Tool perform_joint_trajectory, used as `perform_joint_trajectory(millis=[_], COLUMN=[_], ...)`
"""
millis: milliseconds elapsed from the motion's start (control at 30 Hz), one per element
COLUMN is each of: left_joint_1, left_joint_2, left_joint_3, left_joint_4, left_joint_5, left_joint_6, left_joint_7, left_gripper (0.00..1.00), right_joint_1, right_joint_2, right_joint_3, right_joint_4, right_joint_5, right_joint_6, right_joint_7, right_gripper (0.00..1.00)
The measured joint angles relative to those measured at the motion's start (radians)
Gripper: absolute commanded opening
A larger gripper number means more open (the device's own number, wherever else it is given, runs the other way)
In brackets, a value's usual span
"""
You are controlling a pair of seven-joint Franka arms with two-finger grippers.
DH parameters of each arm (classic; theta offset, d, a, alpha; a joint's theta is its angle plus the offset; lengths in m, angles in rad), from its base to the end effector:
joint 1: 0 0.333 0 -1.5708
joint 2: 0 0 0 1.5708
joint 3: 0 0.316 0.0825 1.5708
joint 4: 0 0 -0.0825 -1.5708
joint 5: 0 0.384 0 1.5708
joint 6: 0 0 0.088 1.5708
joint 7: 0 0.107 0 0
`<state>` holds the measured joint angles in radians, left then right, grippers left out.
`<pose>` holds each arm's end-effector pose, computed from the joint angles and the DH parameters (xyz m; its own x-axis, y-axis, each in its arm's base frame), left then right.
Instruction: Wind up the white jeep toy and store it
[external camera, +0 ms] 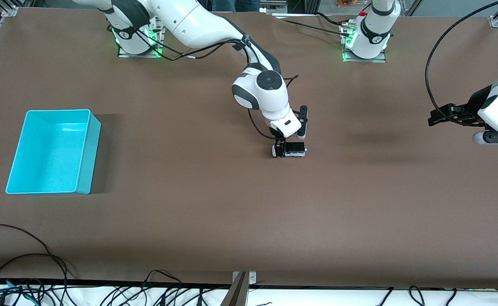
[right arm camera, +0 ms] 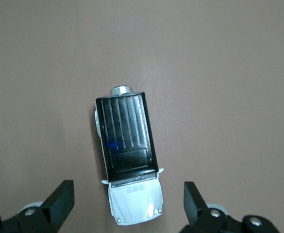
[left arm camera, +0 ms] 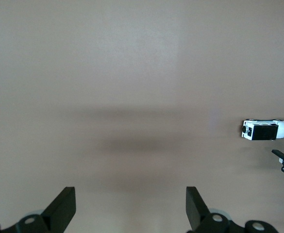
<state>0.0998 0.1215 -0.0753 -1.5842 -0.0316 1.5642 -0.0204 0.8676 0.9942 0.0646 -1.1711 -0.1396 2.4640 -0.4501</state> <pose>0.5836 0.0132 0.5487 0.9890 0.0437 -0.1415 0.0494 -0.9981 0.0375 0.4840 0.6243 0.2139 0.1042 0.9656 0.2382 0.9715 -0.1501 0.1835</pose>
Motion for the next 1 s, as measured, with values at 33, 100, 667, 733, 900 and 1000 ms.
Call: perform_joint_trajectory(millis=[33,100,667,733,900,1000], left_joint_1=[0.000,0.000,0.026,0.026,0.026,0.026], left_joint_2=[0.000,0.000,0.000,0.000,0.000,0.000], left_joint_3=[0.000,0.000,0.002,0.001,0.000,0.000], left_joint_4=[0.000,0.000,0.000,0.001,0.001,0.001], left_joint_5=[0.000,0.000,0.000,0.000,0.000,0.000], left_joint_6=[0.000,0.000,-0.013,-0.013,-0.014,-0.014], left_joint_7=[0.000,0.000,-0.003,-0.003,-0.003,-0.003], left_gripper=[1.00,1.00,1.00,1.00,1.00,1.00], right_joint_1=[0.000,0.000,0.000,0.000,0.000,0.002], right_joint_2=[0.005,0.017,0.105,0.111,0.115,0.115], right_joint_3=[0.000,0.000,-0.002,-0.004,-0.006,-0.008], right_joint_4=[0.004,0.018,0.087,0.089,0.093,0.099], right_joint_5=[0.000,0.000,0.000,0.000,0.000,0.000], right_joint_6=[0.000,0.001,0.092,0.099,0.101,0.101], right_joint_7=[-0.001,-0.003,-0.005,-0.005,-0.008,-0.009], right_gripper=[1.00,1.00,0.67,0.38,0.12,0.00])
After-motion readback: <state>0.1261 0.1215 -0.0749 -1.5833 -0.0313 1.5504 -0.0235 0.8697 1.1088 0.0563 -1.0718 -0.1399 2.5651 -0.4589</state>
